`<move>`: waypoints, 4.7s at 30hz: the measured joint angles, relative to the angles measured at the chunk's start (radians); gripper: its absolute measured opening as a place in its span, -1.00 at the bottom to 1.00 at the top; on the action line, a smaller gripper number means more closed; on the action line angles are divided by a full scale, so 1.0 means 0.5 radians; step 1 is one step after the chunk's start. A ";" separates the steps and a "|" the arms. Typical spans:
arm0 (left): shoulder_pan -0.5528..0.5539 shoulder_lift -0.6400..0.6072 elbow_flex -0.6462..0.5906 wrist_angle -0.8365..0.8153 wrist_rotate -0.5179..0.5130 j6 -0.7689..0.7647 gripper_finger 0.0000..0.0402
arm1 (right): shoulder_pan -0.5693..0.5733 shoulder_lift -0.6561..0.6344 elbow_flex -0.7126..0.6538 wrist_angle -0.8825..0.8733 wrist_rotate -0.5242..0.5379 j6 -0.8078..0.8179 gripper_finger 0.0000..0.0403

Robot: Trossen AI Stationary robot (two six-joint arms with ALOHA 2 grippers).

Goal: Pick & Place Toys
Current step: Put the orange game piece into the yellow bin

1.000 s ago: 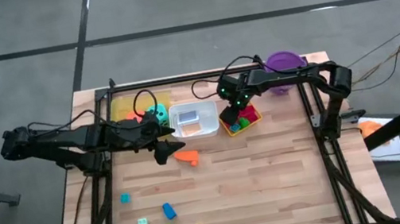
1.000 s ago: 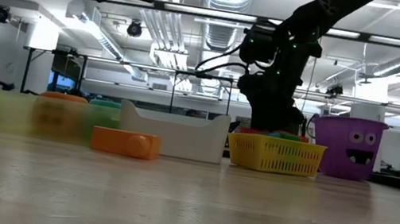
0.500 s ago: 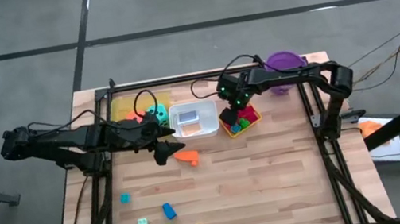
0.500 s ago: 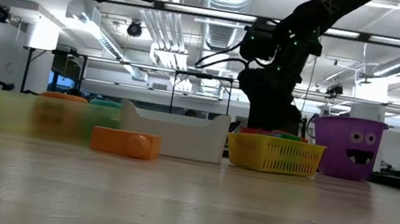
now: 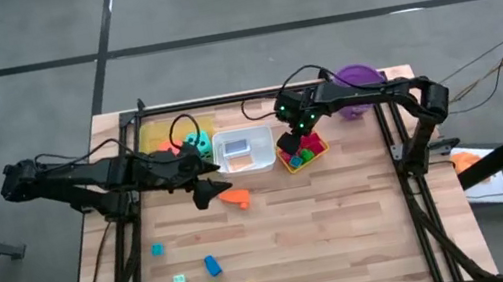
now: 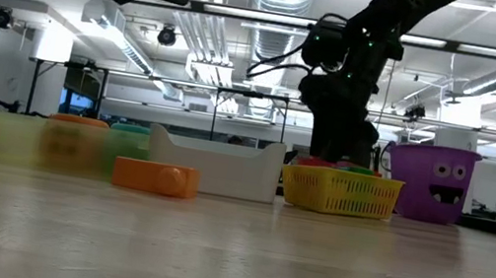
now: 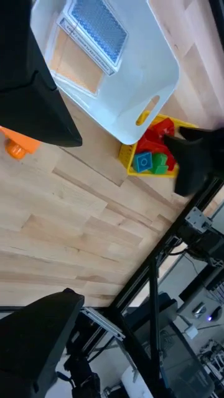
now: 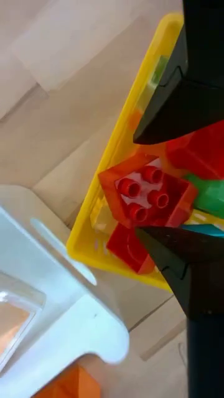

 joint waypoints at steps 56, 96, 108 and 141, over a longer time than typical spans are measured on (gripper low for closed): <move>0.030 1.071 0.000 -0.350 0.249 0.619 0.94 | 1.145 -1.214 -0.058 0.325 0.172 0.200 0.11; 0.154 1.325 0.048 -0.242 0.313 1.059 -0.03 | 1.184 -1.209 -0.073 0.342 0.222 0.200 0.11; 0.154 1.274 0.050 -0.216 0.551 0.883 -0.33 | 1.184 -1.209 -0.073 0.341 0.221 0.201 0.11; 0.153 0.608 0.340 0.621 0.675 0.443 -0.33 | 1.176 -1.204 -0.201 0.891 0.288 0.304 0.13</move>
